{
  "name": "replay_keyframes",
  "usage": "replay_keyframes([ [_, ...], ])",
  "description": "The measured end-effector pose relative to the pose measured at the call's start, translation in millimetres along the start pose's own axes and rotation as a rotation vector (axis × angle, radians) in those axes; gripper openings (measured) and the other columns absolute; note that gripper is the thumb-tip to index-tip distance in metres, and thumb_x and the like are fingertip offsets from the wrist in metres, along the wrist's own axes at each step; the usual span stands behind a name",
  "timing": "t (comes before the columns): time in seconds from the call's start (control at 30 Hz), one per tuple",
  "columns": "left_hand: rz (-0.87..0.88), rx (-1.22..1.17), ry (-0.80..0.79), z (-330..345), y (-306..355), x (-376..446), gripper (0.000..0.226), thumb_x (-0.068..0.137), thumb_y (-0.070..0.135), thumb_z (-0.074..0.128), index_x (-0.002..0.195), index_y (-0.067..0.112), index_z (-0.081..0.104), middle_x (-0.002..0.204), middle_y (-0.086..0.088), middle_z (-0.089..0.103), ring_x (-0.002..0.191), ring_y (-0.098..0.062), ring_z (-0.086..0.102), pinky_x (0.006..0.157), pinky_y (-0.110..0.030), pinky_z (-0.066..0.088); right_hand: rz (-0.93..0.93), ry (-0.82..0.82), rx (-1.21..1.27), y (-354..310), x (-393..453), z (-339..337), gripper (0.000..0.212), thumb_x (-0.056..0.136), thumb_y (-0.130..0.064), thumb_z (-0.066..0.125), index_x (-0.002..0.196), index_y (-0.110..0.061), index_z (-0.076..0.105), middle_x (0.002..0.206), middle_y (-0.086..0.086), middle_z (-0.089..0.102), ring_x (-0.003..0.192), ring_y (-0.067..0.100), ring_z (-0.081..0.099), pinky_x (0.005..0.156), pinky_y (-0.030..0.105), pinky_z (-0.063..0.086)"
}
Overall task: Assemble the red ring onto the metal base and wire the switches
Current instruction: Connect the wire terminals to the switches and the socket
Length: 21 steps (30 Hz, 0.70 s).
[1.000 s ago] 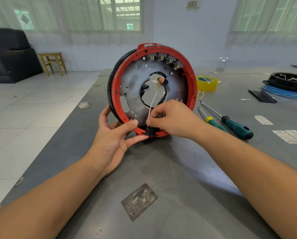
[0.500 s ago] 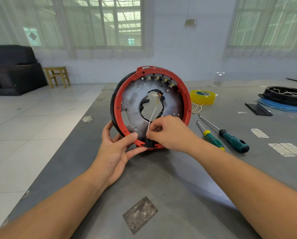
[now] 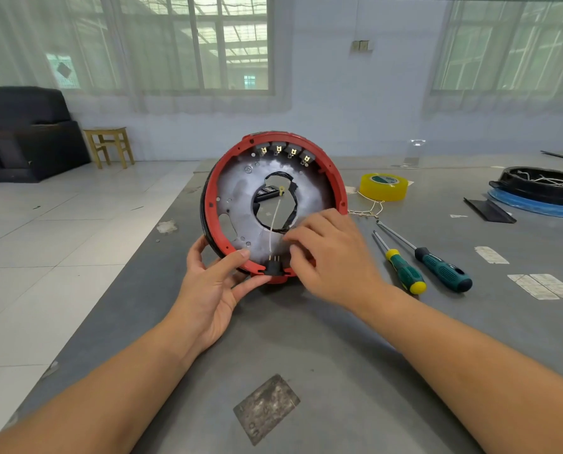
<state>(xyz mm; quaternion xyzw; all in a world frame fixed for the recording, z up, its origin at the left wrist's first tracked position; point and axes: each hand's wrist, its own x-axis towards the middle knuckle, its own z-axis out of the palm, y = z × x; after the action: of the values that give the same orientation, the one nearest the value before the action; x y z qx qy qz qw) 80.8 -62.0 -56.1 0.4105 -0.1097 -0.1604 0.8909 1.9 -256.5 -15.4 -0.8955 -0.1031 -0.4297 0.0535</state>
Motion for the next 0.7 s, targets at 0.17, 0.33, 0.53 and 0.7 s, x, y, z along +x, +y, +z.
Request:
replay_keyframes([
  [0.17, -0.005, -0.036, 0.045, -4, 4, 3, 0.089, 0.068, 0.002, 0.087, 0.140, 0.035, 0.047, 0.109, -0.015, 0.079, 0.115, -0.051, 0.069, 0.077, -0.051, 0.065, -0.100, -0.060, -0.121, 13, -15, 7, 0.031, 0.090, -0.048, 0.062, 0.100, -0.022, 0.076, 0.101, -0.006, 0.068, 0.092, 0.023, 0.055, 0.075, 0.037, 0.042],
  [0.33, -0.009, -0.056, 0.092, -4, 6, 4, 0.084, 0.073, 0.002, 0.085, 0.141, 0.031, 0.046, 0.097, -0.013, 0.081, 0.108, -0.046, 0.073, 0.075, -0.048, 0.065, -0.124, -0.071, -0.152, 11, -15, 17, 0.035, 0.096, -0.055, 0.056, 0.098, -0.025, 0.075, 0.098, -0.005, 0.066, 0.087, 0.021, 0.053, 0.070, 0.035, 0.041],
  [0.53, 0.025, -0.036, 0.145, -6, 10, 6, 0.069, 0.087, 0.000, 0.079, 0.139, 0.030, 0.045, 0.116, -0.013, 0.076, 0.101, -0.036, 0.078, 0.075, -0.046, 0.066, -0.048, -0.073, 0.055, 10, -17, 22, 0.033, 0.097, -0.043, 0.060, 0.119, -0.020, 0.070, 0.119, -0.001, 0.060, 0.103, 0.018, 0.058, 0.089, 0.033, 0.050],
  [0.7, 0.040, -0.048, 0.182, -11, 15, 9, 0.063, 0.088, 0.000, 0.078, 0.134, 0.029, 0.046, 0.131, -0.013, 0.066, 0.116, -0.040, 0.071, 0.077, -0.046, 0.065, 0.447, -0.121, 0.250, 28, -21, 23, 0.013, 0.096, -0.029, 0.063, 0.103, -0.021, 0.057, 0.112, -0.007, 0.048, 0.091, 0.010, 0.056, 0.082, 0.029, 0.049],
])
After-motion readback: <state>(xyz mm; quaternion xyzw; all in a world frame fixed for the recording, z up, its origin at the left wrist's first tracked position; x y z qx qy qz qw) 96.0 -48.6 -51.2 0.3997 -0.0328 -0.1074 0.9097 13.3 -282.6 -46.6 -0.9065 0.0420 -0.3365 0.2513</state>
